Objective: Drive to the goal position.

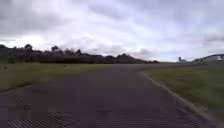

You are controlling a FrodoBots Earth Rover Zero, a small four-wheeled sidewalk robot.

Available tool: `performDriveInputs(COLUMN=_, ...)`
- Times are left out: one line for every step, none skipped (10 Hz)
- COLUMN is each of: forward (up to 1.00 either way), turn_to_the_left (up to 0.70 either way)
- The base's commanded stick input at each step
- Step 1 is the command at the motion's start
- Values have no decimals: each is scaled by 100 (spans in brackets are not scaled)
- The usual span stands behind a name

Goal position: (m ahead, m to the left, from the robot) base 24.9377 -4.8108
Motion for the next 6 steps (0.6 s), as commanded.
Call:
performDriveInputs(forward=70, turn_to_the_left=0)
performDriveInputs(forward=70, turn_to_the_left=0)
performDriveInputs(forward=70, turn_to_the_left=0)
performDriveInputs(forward=70, turn_to_the_left=0)
performDriveInputs(forward=70, turn_to_the_left=0)
performDriveInputs(forward=70, turn_to_the_left=0)
